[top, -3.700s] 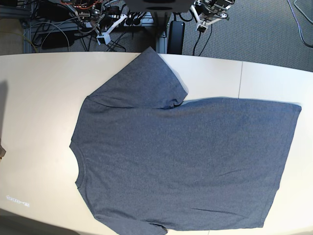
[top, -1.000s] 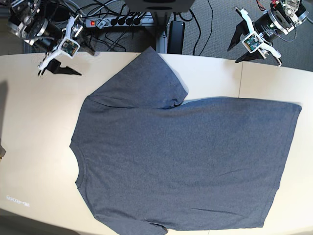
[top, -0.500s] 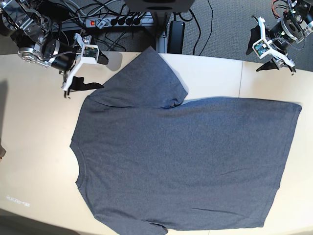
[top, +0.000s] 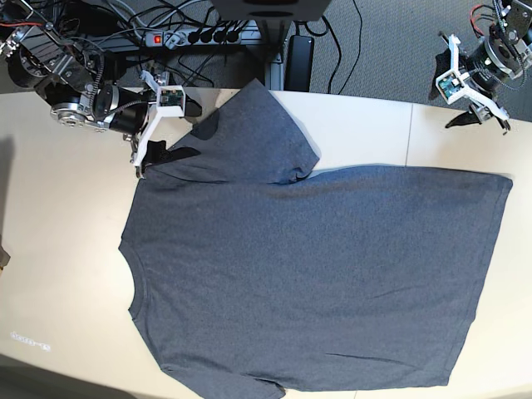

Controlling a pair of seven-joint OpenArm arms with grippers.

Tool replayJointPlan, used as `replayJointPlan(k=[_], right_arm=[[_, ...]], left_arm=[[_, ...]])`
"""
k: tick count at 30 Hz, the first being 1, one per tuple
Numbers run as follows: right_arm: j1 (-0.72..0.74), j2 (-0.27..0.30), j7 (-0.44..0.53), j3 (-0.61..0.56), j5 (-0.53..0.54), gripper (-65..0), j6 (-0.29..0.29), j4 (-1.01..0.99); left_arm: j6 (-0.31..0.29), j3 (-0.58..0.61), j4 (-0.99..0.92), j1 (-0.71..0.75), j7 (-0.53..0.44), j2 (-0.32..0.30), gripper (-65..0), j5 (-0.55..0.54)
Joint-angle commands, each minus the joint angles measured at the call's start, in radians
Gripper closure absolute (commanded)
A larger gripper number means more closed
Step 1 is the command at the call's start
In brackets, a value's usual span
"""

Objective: Fold the T-shirt properly
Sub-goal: 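Lower both grippers and pinch the shirt at the shoulder seams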

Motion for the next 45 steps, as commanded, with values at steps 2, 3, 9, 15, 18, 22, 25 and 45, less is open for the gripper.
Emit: replayJointPlan(k=[2,3,9,15,18,22,25,45], right_arm=[[0.020,-0.009,-0.064,-0.022,-0.040,-44.4,-0.015,-0.043],[0.032,-0.020,-0.065,-0.032,-0.040,-44.4,-0.015,-0.060],[0.087,-0.074,-0.064,-0.050,-0.039,-44.4,-0.015,-0.149],[0.091,-0.090,-0.064,-0.050,-0.039,-44.3,-0.015,-0.169],[0.091,-0.092,-0.064,-0.050,-0.039,-44.3,-0.015,-0.168],[0.091,-0.092,-0.063,-0.050,-0.039,-44.3,-0.015,-0.168],[0.091,-0.093,-0.060,-0.050,-0.039,-44.3,-0.015,-0.168],[0.091,-0.097,-0.060,-0.050,-0.039,-44.3,-0.015,-0.168]], left_arm=[[0.039,-0.007,0.011,0.003,-0.013,-0.043,-36.3,0.018],[0.045,-0.007,0.010,0.003,-0.013,-0.059,-36.3,0.021],[0.060,-0.007,0.010,-0.028,-0.013,-0.138,-36.3,0.007],[0.060,-0.007,-0.019,-0.072,-0.055,-0.195,-36.3,-0.010],[0.059,-0.007,-0.103,-0.100,-0.127,-0.209,-36.3,-0.014],[0.043,-0.006,-0.228,-0.168,-0.161,-0.210,-36.3,-0.014],[0.029,0.014,-0.296,-0.217,-0.172,-0.219,-36.3,-0.052],[0.032,0.494,-0.667,-0.666,-0.171,-0.229,-36.3,0.008]])
